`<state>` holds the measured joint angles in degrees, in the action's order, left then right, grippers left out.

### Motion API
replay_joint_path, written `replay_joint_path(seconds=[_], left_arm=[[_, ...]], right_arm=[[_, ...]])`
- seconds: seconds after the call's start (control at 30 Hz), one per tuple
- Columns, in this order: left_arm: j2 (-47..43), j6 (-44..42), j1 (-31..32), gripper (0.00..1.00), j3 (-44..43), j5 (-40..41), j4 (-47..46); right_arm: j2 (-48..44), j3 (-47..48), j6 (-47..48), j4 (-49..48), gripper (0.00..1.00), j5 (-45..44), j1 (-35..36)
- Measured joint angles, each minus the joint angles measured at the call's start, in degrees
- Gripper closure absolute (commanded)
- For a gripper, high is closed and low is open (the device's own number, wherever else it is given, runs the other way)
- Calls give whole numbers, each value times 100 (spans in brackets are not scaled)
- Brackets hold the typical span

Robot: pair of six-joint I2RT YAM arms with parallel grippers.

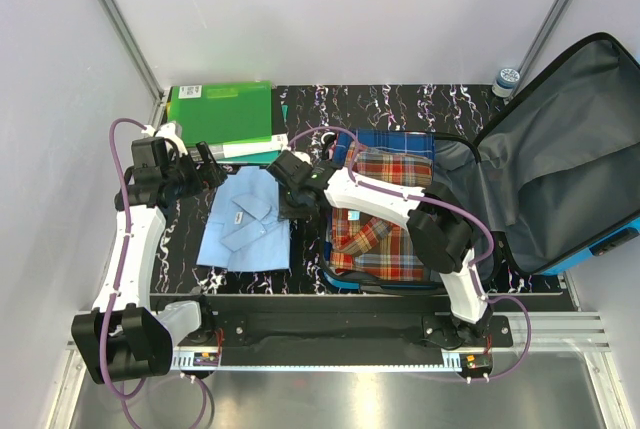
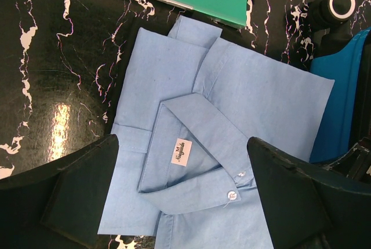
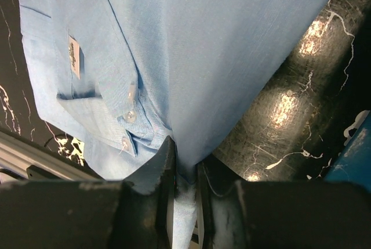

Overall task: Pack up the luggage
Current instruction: Pick up the clothes at the center of the board.

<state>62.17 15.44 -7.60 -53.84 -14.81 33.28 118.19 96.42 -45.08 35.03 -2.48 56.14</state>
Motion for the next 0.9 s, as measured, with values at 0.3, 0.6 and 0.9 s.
replay_joint_path(seconds=[0.3, 0.6, 0.9], left_arm=[[0, 0, 0, 1, 0, 0, -2], [0, 0, 0, 1, 0, 0, 0], [0, 0, 0, 1, 0, -9, 0]], right_arm=[[205, 105, 122, 149, 61, 13, 0], [308, 136, 177, 260, 55, 24, 0], [306, 356, 184, 374, 52, 63, 63]])
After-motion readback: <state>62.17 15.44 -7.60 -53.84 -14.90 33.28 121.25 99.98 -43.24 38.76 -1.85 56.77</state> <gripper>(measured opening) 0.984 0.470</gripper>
